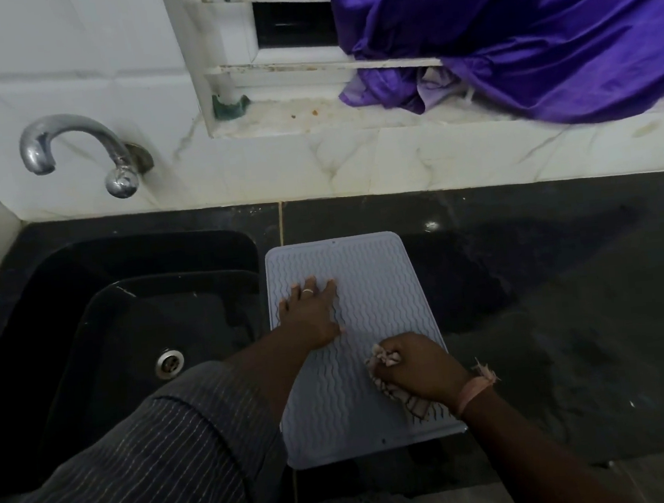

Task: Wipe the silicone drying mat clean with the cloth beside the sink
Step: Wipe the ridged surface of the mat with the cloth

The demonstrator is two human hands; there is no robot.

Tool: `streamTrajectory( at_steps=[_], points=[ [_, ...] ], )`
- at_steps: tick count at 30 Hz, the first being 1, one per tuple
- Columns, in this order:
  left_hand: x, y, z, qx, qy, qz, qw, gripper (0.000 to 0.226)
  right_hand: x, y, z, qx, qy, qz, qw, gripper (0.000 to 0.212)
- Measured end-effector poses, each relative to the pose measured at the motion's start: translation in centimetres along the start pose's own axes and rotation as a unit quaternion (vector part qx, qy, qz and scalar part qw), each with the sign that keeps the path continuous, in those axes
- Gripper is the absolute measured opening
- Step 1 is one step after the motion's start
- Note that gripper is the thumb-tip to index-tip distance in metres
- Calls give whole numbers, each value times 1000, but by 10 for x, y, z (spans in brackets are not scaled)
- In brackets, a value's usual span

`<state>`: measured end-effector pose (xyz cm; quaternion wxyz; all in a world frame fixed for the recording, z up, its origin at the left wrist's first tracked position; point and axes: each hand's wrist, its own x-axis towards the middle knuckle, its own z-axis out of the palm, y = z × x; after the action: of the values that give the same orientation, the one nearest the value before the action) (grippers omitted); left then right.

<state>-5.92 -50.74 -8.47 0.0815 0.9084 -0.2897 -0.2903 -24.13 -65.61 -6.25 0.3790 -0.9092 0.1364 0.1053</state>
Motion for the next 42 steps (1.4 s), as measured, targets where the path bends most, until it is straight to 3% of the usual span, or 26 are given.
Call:
streamTrajectory(
  at_steps=[5, 9, 14, 21, 26, 30, 42],
  points=[
    [2, 12, -14, 45, -14, -24, 999, 106, 34, -2, 2, -35, 80, 14, 996, 26],
    [0, 19, -26, 60, -30, -33, 997, 106, 55, -14, 10, -137, 72, -6, 988, 20],
    [-4, 21, -34, 80, -29, -26, 996, 106, 67, -18, 16, -205, 98, 7, 974, 27],
    [-4, 21, -33, 78, -15, -20, 997, 106, 96, -19, 9, -222, 125, -10, 967, 30],
    [8, 24, -36, 92, -11, -27, 995, 132, 132, -26, -9, -224, 109, -9, 969, 31],
    [23, 24, -38, 96, -23, -46, 994, 139, 163, -27, -16, -221, 119, -6, 968, 32],
    [27, 22, -43, 100, -39, -51, 993, 137, 224, -33, -31, -246, 109, -8, 963, 25]
  ],
)
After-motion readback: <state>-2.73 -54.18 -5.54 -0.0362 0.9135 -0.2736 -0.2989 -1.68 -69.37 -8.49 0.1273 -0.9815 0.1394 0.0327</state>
